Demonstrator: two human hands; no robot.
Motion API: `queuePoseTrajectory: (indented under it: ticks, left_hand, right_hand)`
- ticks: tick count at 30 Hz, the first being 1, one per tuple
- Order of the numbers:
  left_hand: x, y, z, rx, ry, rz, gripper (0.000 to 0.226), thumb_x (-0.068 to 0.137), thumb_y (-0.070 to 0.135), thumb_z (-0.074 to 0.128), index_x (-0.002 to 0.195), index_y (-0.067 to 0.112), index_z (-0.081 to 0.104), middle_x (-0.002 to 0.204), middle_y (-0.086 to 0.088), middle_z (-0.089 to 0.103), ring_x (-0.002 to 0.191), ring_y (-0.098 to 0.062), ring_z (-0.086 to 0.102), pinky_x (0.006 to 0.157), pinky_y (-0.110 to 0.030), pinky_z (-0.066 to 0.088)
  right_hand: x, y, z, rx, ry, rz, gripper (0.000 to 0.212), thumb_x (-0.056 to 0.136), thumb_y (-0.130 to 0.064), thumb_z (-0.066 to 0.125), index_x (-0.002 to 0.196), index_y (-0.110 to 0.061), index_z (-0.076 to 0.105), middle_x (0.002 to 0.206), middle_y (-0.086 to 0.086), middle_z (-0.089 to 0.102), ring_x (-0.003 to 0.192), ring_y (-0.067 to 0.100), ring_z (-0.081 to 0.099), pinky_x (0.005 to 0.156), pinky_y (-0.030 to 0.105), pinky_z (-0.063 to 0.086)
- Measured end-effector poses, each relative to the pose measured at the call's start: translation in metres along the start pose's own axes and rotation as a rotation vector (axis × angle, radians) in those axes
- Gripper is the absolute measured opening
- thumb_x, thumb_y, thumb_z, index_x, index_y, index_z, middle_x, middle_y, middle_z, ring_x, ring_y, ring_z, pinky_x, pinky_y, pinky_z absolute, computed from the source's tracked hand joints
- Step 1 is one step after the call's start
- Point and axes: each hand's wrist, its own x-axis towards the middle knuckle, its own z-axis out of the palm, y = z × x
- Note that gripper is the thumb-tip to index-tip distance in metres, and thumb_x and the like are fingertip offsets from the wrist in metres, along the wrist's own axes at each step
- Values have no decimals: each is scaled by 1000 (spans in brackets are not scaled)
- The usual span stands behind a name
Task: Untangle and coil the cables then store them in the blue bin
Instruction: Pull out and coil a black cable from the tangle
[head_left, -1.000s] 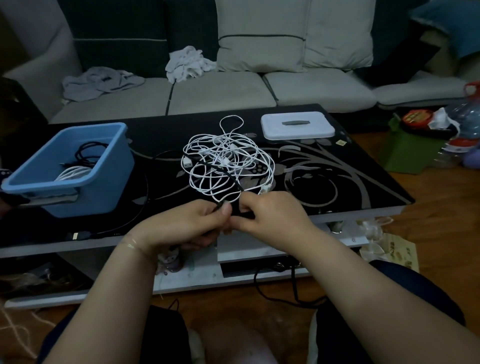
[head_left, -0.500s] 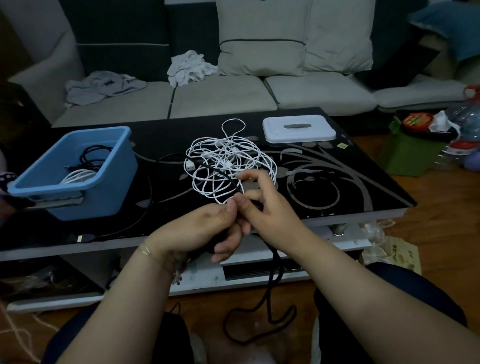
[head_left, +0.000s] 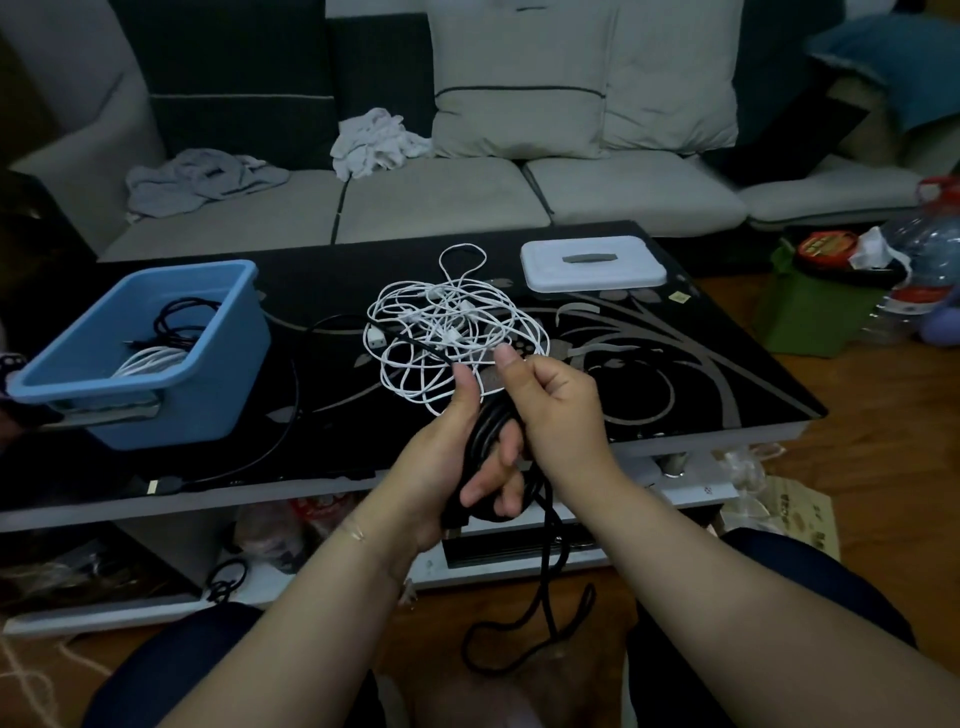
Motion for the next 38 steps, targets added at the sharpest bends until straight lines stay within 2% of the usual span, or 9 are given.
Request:
queuePoseTrajectory:
  ticks: [4, 9, 13, 19, 22, 25, 31, 34, 38]
  left_hand:
    - [5, -6, 3, -87, 64, 20, 74, 100, 52, 21, 46, 12, 53, 28, -2, 29, 38, -19, 52, 44, -22, 42]
    - [6, 0, -1, -140, 96, 8, 69, 100, 47, 28, 50, 10, 58, 32, -6, 38, 38, -18, 49, 41, -20, 40]
    - [5, 2, -2, -76, 79, 15, 69, 98, 51, 29, 54, 10, 64, 33, -3, 38, 33, -14, 44, 41, -20, 36]
    - [4, -2, 2, -122, 39, 47, 71, 91, 64, 23, 61, 10, 58, 32, 2, 30, 28, -10, 31, 37, -17, 30]
    - [5, -5, 11, -130, 50, 102, 68, 86, 68, 23, 63, 12, 53, 32, 2, 29, 33, -13, 38, 47, -23, 37]
    - [5, -10, 12, -100, 44, 185, 60, 83, 65, 42, 70, 8, 57, 34, 2, 32, 43, -15, 54, 56, -26, 46]
    - [7, 0, 1, -291, 58, 235, 69, 88, 59, 30, 85, 0, 66, 35, 5, 37, 31, -6, 34, 38, -16, 35]
    - [5, 16, -12, -554, 68, 224, 76, 97, 56, 16, 102, -5, 61, 67, -8, 70, 26, -6, 30, 34, -10, 34]
    - [5, 20, -21, -580, 129, 229, 57, 101, 40, 22, 111, -4, 57, 112, -17, 70, 29, -6, 32, 34, -14, 32]
  right_hand:
    - [5, 5, 0, -14, 14, 42, 55, 92, -38, 60, 65, 6, 42, 54, 38, 42, 42, 29, 42, 33, 16, 28]
    - [10, 3, 3, -42, -155, 46, 64, 93, -50, 48, 59, 3, 44, 43, 15, 45, 41, 31, 48, 37, 17, 33]
    - [2, -7, 1, 94, -274, 118, 53, 100, -38, 42, 62, 0, 45, 35, 5, 39, 34, 31, 53, 36, 18, 36]
    - [-1, -10, 4, 45, -63, 134, 46, 95, -28, 55, 59, -3, 43, 36, -1, 39, 40, 21, 42, 37, 18, 33]
    - [-2, -11, 4, 103, -45, 274, 43, 97, -32, 52, 77, 6, 48, 38, 3, 38, 35, 27, 49, 32, 17, 34]
    - [0, -8, 3, 125, -34, 338, 41, 97, -33, 51, 63, -10, 50, 37, 1, 35, 21, 18, 35, 30, 15, 31]
    - [10, 6, 9, 79, -48, 390, 44, 100, -35, 44, 68, -16, 68, 67, 8, 65, 58, 18, 59, 50, 19, 44]
    - [6, 14, 15, -119, -153, 355, 49, 103, -39, 32, 90, -4, 64, 71, 22, 59, 49, 21, 53, 42, 21, 40]
    - [2, 13, 19, -184, -250, 378, 26, 104, -27, 33, 101, -6, 49, 63, 15, 57, 45, 17, 57, 44, 25, 49]
